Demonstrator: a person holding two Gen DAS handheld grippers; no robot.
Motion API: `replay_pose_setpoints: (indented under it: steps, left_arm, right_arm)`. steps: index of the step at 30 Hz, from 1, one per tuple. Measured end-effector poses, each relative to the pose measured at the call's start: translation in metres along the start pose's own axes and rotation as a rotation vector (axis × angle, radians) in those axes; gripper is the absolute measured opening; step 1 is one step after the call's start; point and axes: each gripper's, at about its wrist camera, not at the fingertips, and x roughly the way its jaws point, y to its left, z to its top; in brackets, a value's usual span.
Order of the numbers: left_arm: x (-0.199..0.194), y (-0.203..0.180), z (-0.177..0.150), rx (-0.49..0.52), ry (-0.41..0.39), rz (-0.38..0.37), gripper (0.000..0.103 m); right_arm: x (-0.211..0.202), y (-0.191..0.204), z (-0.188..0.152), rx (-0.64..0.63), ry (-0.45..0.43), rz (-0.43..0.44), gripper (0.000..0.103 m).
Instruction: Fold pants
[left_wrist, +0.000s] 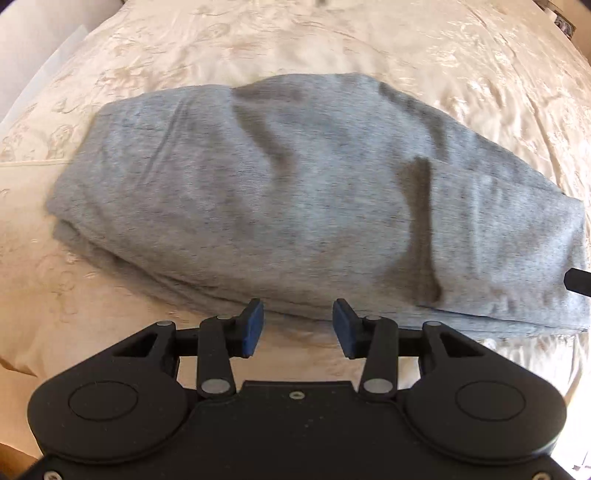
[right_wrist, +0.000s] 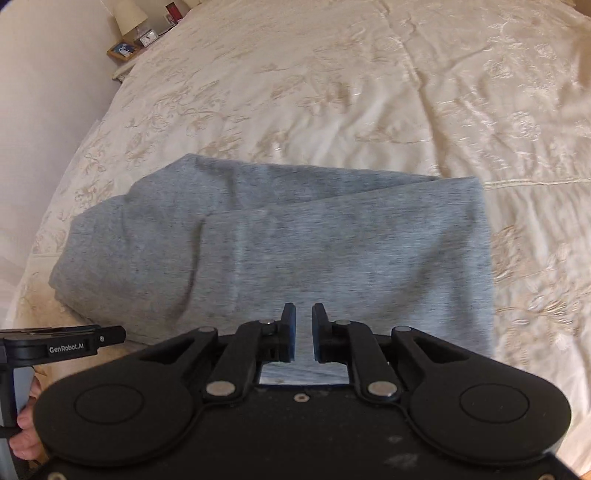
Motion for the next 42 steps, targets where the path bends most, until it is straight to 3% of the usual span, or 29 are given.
replay_pose_setpoints:
  steps: [8,10,12,13,16,22,24,28,31,34,36,39,42]
  left_arm:
    - [0.004,0.108,0.026,-0.102,-0.022,0.057,0.051]
    - [0.006,0.128,0.035,-0.123,-0.029,0.064,0.051]
    - [0.007,0.148,0.042,-0.141,-0.033,0.058,0.051]
    - [0.007,0.158,0.045,-0.148,-0.034,0.053,0.051]
    - [0.008,0.179,0.054,-0.164,-0.045,0.037,0.051]
    - [0.015,0.205,0.081,-0.194,-0.061,-0.058,0.051]
    - [0.023,0.206,0.086,-0.187,-0.039,-0.08,0.057]
    - [0.061,0.203,0.088,-0.158,0.089,-0.134,0.06]
    - [0.083,0.204,0.086,-0.162,0.114,-0.141,0.072]
    - [0.094,0.208,0.086,-0.186,0.125,-0.195,0.084]
    - [0.1,0.208,0.086,-0.182,0.14,-0.248,0.1]
    - [0.102,0.197,0.085,-0.117,0.144,-0.225,0.102]
    - [0.103,0.193,0.083,-0.124,0.128,-0.21,0.102]
  right_arm:
    - [0.055,0.128,-0.007,-0.105,0.02,0.083,0.013]
    - [0.07,0.149,-0.012,-0.114,0.03,0.071,0.013]
    - [0.092,0.163,-0.028,-0.147,0.095,0.006,0.013]
    - [0.106,0.166,-0.037,-0.148,0.155,-0.027,0.013]
    - [0.11,0.169,-0.055,-0.169,0.102,-0.057,0.013]
    - [0.113,0.169,-0.048,-0.102,0.124,-0.076,0.011]
    - [0.113,0.171,-0.047,-0.09,0.125,-0.085,0.011]
    - [0.114,0.175,-0.047,-0.089,0.125,-0.103,0.011]
    - [0.116,0.173,-0.046,-0.077,0.129,-0.106,0.011]
    - [0.12,0.175,-0.044,-0.074,0.128,-0.108,0.011]
    - [0.118,0.173,-0.046,-0.067,0.125,-0.108,0.011]
    - [0.118,0.172,-0.047,-0.054,0.124,-0.108,0.011]
    - [0.119,0.17,-0.046,-0.05,0.125,-0.109,0.011]
